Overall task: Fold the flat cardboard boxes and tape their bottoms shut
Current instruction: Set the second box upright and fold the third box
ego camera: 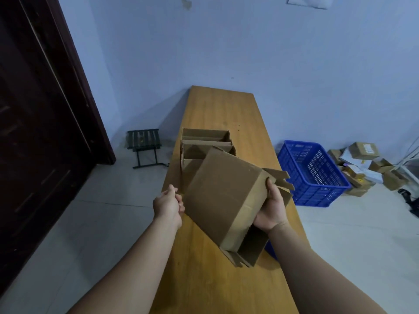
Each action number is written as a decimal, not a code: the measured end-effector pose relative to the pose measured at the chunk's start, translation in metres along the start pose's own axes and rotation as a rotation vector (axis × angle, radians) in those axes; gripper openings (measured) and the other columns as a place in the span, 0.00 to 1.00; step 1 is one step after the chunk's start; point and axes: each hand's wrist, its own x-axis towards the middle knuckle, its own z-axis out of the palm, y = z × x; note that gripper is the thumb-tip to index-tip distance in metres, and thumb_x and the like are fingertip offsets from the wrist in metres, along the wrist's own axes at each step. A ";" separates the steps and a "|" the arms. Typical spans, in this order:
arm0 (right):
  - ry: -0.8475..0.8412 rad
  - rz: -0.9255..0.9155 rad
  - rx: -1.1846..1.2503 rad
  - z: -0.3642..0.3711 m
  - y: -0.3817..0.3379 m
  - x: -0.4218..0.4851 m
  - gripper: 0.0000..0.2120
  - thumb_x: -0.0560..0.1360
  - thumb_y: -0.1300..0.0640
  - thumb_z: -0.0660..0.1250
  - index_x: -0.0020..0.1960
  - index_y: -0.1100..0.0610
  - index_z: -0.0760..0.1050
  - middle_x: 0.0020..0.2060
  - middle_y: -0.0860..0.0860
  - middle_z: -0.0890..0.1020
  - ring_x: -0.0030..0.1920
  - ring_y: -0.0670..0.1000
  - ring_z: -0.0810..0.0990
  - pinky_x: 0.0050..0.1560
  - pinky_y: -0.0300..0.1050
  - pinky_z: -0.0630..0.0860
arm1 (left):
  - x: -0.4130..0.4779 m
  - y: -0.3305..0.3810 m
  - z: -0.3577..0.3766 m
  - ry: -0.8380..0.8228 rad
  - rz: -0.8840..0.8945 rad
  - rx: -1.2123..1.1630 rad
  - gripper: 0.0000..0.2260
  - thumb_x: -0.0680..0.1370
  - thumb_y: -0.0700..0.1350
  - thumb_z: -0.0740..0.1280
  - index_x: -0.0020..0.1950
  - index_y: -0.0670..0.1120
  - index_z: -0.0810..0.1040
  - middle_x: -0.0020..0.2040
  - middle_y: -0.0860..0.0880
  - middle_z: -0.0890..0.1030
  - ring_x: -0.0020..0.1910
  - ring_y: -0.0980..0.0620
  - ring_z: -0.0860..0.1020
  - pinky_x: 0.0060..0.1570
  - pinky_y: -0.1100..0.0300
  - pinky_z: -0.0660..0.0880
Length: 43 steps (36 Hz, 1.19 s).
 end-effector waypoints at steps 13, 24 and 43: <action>0.272 0.029 -0.173 0.022 -0.004 -0.005 0.26 0.76 0.36 0.60 0.59 0.54 0.81 0.59 0.59 0.81 0.55 0.59 0.82 0.58 0.59 0.74 | 0.000 -0.012 -0.024 -0.064 0.115 0.398 0.14 0.82 0.47 0.57 0.59 0.41 0.76 0.52 0.45 0.79 0.51 0.45 0.76 0.56 0.50 0.73; 0.351 -0.081 -0.547 0.041 -0.025 0.004 0.18 0.77 0.41 0.63 0.54 0.54 0.80 0.49 0.56 0.85 0.51 0.56 0.84 0.53 0.52 0.79 | 0.025 -0.009 -0.038 -0.063 -0.120 0.060 0.09 0.81 0.33 0.59 0.57 0.34 0.76 0.44 0.41 0.79 0.41 0.47 0.79 0.36 0.58 0.79; 0.084 -0.216 -1.488 0.069 -0.017 0.032 0.32 0.67 0.33 0.69 0.44 0.65 0.77 0.39 0.57 0.82 0.41 0.58 0.81 0.41 0.55 0.76 | 0.040 -0.055 -0.071 -0.103 0.063 0.741 0.10 0.80 0.43 0.62 0.47 0.40 0.81 0.44 0.41 0.82 0.41 0.43 0.79 0.39 0.54 0.77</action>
